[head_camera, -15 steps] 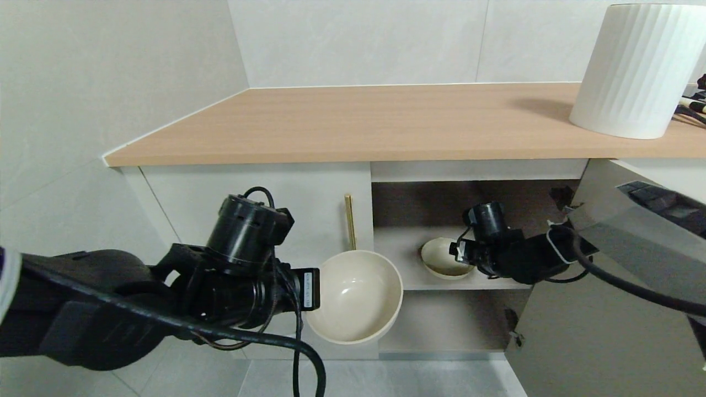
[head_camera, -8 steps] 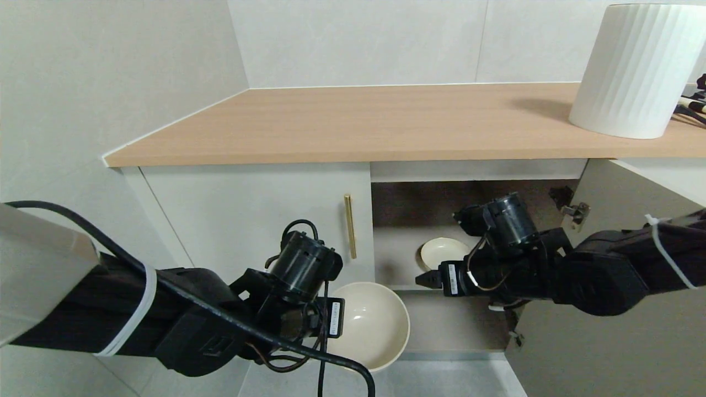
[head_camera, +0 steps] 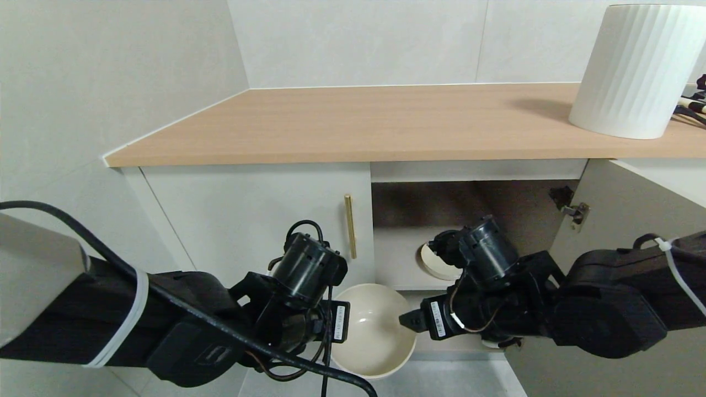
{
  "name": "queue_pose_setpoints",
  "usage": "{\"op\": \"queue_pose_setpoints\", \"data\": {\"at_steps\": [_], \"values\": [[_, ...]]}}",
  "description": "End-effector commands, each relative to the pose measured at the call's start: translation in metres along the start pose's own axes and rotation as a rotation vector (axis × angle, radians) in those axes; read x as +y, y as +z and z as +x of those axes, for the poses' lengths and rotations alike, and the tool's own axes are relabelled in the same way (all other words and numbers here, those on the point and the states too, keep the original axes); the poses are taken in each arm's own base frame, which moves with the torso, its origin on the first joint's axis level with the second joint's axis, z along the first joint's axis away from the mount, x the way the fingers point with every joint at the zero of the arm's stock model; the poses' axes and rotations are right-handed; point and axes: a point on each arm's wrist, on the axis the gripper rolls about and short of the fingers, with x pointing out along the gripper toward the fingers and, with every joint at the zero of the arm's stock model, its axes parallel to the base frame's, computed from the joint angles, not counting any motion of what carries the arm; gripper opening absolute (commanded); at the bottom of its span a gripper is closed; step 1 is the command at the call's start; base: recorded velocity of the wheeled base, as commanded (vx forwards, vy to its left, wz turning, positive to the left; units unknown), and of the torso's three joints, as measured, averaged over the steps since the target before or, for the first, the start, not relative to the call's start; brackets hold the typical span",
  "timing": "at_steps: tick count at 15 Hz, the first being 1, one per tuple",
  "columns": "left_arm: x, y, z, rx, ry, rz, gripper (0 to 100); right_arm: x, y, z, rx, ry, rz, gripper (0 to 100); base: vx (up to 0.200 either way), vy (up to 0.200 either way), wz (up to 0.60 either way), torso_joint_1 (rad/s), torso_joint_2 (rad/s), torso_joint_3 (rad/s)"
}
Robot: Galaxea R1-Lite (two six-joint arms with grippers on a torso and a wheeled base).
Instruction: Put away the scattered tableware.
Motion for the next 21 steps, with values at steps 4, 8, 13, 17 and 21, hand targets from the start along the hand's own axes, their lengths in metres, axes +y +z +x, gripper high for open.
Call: {"op": "queue_pose_setpoints", "data": {"at_steps": [4,8,13,17,21], "values": [[-0.0049,-0.0006,-0.0143,-0.024,-0.032,0.012,0,0.0042,-0.0073,0.0182,0.035,-0.02,-0.013,100,0.0,0.0,0.0,0.0,0.0,0.0],[-0.005,-0.0008,-0.0139,-0.023,-0.032,0.013,0,0.0042,-0.0073,0.0182,0.035,-0.02,-0.011,0,0.0,0.0,0.0,0.0,0.0,0.0],[-0.0049,-0.0009,-0.0125,-0.02,-0.029,0.011,0,0.0042,-0.007,0.0177,0.033,-0.02,-0.01,0,0.0,0.0,0.0,0.0,0.0,0.0],[-0.005,-0.0011,-0.012,-0.019,-0.029,0.012,0,0.0041,-0.0065,0.0176,0.026,-0.035,-0.011,0,0.0,0.0,0.0,0.0,0.0,0.0],[-0.005,-0.0011,-0.012,-0.019,-0.029,0.012,100,0.0037,-0.0073,0.0178,0.029,-0.036,-0.013,0,0.0,0.0,0.0,0.0,0.0,0.0]]}}
